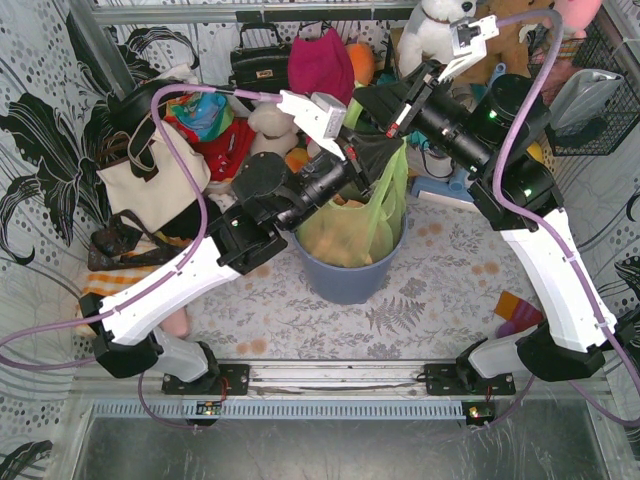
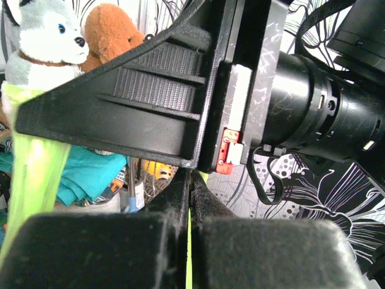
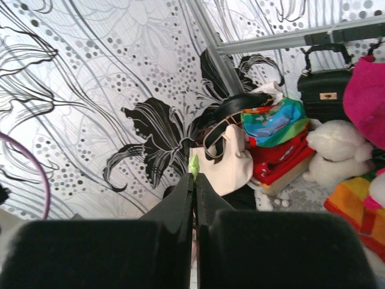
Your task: Tie the trash bag
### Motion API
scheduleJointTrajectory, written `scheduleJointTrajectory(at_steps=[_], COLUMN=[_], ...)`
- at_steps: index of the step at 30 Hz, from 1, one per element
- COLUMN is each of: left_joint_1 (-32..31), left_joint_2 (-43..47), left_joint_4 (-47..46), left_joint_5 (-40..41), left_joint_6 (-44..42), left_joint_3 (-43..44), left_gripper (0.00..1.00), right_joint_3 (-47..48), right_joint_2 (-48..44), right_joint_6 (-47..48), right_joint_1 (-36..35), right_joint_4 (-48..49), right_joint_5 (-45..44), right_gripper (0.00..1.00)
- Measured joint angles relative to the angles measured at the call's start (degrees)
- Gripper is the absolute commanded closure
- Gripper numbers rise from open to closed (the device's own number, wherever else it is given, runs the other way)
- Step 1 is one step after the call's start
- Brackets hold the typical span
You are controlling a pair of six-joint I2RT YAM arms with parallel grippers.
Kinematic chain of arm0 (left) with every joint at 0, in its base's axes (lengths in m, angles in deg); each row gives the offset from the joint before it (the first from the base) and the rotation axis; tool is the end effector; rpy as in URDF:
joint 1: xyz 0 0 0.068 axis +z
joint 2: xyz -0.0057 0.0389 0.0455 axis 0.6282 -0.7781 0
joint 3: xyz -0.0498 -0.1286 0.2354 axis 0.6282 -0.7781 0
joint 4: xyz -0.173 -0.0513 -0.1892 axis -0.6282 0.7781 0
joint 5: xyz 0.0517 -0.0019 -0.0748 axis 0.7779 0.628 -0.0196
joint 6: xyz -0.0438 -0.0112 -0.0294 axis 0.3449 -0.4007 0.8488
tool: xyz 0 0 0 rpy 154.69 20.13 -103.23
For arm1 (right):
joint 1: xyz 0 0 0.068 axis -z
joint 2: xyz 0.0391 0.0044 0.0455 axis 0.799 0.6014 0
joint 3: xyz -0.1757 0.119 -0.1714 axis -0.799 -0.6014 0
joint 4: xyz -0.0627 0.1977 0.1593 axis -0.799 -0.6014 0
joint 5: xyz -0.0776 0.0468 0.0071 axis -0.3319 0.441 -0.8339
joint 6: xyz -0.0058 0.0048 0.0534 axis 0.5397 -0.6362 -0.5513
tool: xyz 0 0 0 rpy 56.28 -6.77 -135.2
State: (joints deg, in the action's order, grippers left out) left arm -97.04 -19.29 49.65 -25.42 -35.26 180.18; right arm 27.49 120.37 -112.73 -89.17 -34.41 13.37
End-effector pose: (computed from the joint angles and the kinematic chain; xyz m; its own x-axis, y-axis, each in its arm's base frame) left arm 0.1655 -0.2588 0.5369 0.0775 -0.3696 -0.9260 0.8047 0.5715 -0.1607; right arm 0.1944 0.1501 0.5966 -0.1651 0.5369 -0.8273 -0.7492 0.4773 0.4592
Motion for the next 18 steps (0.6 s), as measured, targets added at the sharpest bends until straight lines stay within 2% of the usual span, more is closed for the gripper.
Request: scheduleJointTrajectory(at_steps=[6,18], left_joint_1=[0.00,0.00], left_joint_2=[4.28,9.46], left_joint_4=[-1.75,-4.37], left_joint_5=[0.59,6.25], left_joint_6=[-0.85,-3.45], left_joint_3=[-4.31,-9.49], left_gripper=[1.00,1.00], right_joint_3=[-1.46,-13.11], right_joint_2=[-1.66,-11.85], right_joint_6=[1.97,0.13], right_joint_1=[-0.02,-0.02], right_joint_4=[-2.62,-4.94], right_joint_5=[-3.41,-5.92], right_gripper=[1.00,1.00])
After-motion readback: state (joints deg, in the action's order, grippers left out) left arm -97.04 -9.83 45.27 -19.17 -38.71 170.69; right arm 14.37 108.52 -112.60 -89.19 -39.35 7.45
